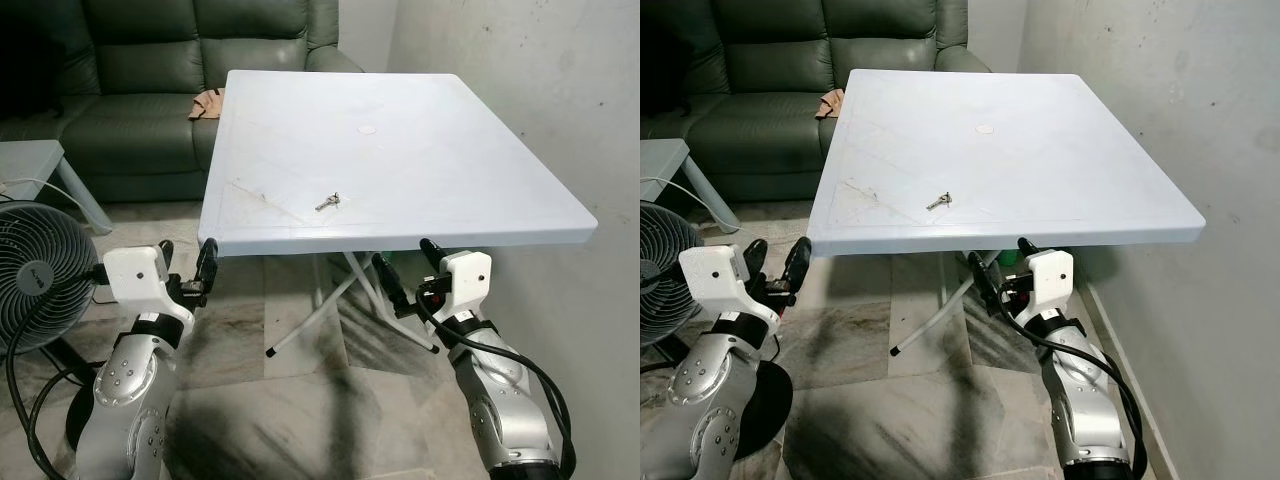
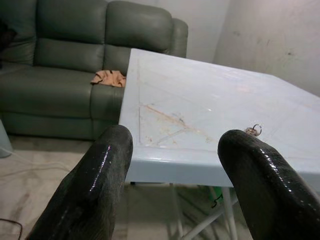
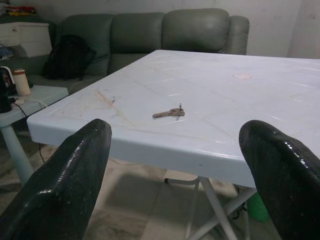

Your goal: Hang keys on a hook

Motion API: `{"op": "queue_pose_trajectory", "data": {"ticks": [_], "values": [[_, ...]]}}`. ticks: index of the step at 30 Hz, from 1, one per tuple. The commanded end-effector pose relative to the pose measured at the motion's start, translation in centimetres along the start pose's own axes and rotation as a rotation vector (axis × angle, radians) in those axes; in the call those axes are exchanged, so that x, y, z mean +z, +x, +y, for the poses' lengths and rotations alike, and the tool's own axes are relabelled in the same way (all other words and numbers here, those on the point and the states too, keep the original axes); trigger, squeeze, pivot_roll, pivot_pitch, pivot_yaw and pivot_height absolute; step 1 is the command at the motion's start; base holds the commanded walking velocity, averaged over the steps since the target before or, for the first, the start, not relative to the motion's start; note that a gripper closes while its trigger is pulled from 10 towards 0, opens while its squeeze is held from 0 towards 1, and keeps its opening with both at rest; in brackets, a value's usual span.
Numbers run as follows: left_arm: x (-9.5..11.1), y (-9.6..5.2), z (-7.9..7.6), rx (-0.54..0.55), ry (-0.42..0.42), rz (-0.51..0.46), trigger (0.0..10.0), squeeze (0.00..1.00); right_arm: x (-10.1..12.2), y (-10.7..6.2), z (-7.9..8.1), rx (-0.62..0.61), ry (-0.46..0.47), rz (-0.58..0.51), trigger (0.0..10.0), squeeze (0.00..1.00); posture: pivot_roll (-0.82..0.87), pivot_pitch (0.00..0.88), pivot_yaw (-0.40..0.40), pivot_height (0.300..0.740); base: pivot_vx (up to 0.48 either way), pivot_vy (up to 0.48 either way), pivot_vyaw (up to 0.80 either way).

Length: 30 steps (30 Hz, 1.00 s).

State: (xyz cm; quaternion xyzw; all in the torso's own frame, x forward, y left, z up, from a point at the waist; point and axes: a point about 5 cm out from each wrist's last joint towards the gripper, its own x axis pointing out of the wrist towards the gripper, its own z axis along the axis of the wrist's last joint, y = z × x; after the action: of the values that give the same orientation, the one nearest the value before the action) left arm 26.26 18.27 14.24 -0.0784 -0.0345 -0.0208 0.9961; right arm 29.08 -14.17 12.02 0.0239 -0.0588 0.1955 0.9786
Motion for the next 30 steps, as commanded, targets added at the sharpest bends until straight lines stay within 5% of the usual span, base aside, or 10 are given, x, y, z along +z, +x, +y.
{"op": "queue_pose_trajectory", "data": {"ticks": [1, 9, 30], "values": [[0.3, 0.0, 0.1, -0.001, 0.015, 0.001, 10.0, 0.00, 0.6, 0.2, 0.3, 0.023, -0.011, -0.015, 10.0, 0.00, -0.08, 0.000, -0.032, 0.724, 0.000, 0.000, 0.00], [0.6, 0.5, -0.3, -0.027, 0.039, 0.017, 10.0, 0.00, 1.1, 0.9, 0.2, 0.028, -0.030, -0.005, 10.0, 0.00, -0.08, 0.000, -0.036, 0.724, 0.000, 0.000, 0.00], [0.9, 1.1, -0.8, -0.049, 0.038, 0.016, 10.0, 0.00, 1.0, 0.8, 0.1, 0.034, -0.038, 0.010, 10.0, 0.00, -0.09, 0.000, -0.031, 0.724, 0.301, 0.000, 0.00]]}}
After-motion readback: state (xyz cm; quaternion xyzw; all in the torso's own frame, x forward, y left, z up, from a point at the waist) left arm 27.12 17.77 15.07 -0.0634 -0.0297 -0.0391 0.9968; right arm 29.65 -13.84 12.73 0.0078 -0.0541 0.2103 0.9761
